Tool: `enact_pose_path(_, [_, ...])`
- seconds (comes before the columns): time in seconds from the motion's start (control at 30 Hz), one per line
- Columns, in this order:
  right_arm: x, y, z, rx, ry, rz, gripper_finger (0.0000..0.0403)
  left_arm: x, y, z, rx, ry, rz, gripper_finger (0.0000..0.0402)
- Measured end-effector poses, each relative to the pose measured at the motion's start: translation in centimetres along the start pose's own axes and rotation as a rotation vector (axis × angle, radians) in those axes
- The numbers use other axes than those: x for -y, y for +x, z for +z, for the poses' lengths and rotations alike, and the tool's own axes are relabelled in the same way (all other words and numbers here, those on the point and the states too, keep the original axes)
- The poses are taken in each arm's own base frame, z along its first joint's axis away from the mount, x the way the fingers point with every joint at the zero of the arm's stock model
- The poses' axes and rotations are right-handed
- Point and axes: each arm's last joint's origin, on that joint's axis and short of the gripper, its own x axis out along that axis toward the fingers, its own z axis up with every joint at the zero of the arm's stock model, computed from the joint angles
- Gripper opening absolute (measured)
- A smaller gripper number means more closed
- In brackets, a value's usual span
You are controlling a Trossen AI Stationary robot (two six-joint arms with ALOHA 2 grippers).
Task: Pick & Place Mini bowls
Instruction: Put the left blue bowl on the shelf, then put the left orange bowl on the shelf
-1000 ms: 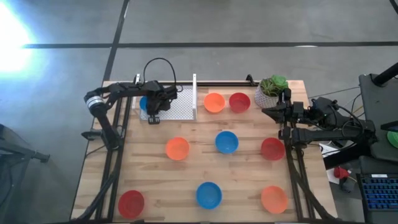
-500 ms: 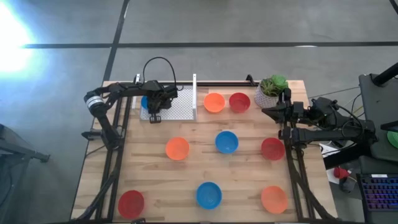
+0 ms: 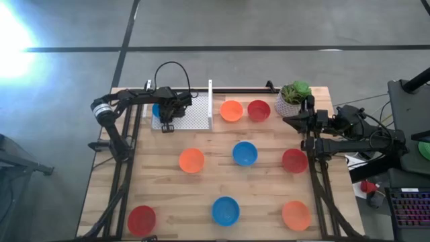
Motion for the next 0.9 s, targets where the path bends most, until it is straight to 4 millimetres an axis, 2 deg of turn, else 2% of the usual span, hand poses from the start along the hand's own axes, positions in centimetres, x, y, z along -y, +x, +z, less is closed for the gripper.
enact_pose_path(0.2, [0.0, 0.0, 0.0, 0.000, -0.002, 0.000, 0.0008, 0.0, 0.0, 0.0, -0.001, -0.006, 0.010, 0.0068])
enact_pose_path(0.4, [0.0, 0.0, 0.0, 0.001, -0.003, 0.000, 0.0008, -0.2, -0.2, -0.1, -0.027, -0.017, 0.063, 0.0071])
enact_pose_path(0.7, [0.0, 0.0, 0.0, 0.000, -0.002, 0.000, 0.0008, -1.2, -2.5, 0.4, 0.007, -0.032, 0.078, 0.0071])
enact_pose_path(0.9, [0.0, 0.0, 0.0, 0.000, -0.002, 0.000, 0.0008, -1.4, -3.1, 0.3, -0.005, -0.006, 0.074, 0.0071])
